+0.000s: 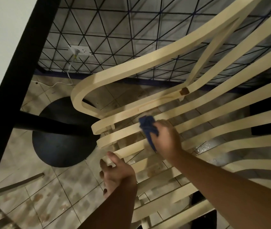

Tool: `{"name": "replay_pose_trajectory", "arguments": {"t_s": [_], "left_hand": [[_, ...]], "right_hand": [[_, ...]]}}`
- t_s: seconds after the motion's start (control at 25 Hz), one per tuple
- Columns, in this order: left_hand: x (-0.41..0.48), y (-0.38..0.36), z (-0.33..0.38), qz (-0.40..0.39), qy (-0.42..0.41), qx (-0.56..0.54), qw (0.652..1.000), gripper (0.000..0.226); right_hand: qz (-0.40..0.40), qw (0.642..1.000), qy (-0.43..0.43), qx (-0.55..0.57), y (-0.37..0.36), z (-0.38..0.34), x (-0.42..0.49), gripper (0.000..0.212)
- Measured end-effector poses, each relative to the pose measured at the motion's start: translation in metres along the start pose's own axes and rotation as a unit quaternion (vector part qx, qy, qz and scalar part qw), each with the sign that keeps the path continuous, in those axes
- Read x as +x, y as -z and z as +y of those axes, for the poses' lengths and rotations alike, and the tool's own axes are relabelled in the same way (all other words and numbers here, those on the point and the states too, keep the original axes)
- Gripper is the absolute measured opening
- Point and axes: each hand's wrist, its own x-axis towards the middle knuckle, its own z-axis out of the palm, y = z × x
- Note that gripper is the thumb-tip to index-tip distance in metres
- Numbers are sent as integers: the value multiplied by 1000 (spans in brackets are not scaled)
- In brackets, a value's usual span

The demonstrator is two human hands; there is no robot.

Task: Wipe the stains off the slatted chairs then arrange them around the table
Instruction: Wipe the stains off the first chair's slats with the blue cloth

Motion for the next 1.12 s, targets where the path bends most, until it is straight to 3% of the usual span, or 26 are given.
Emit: {"name": "replay_pose_trajectory", "arguments": {"t_s": [0.12, 0.28, 0.4, 0.52, 0.64, 0.8, 1.0, 1.12], "left_hand": [[-4, 4, 4, -20, -7, 28, 999, 107], [-3, 7, 0, -1, -8, 52, 999, 83], [-2, 5, 1, -5, 1, 48, 999, 83], [4, 4, -4, -14, -3, 45, 999, 83], [9, 9, -16, -45, -30, 11, 998, 86], [19, 13, -6, -65, -49, -30, 996, 70], [38, 5, 39, -38, -84, -68, 993, 76], [55, -5, 63, -52, -37, -81, 995, 92]], "right_hand": [[-5, 994, 72, -86, 4, -6, 2, 15], [-1, 990, 37, -138, 37, 23, 12, 18], [10, 968, 74, -238, 65, 55, 30, 14], [-31, 953, -32, -301, 99, 83, 50, 13], [4, 949, -58, -311, 106, 106, 57, 25], [21, 955, -62, -290, 83, 94, 56, 14], [-34, 974, 71, -214, 57, 47, 32, 6], [-91, 972, 134, -172, 35, 4, 17, 14]]}}
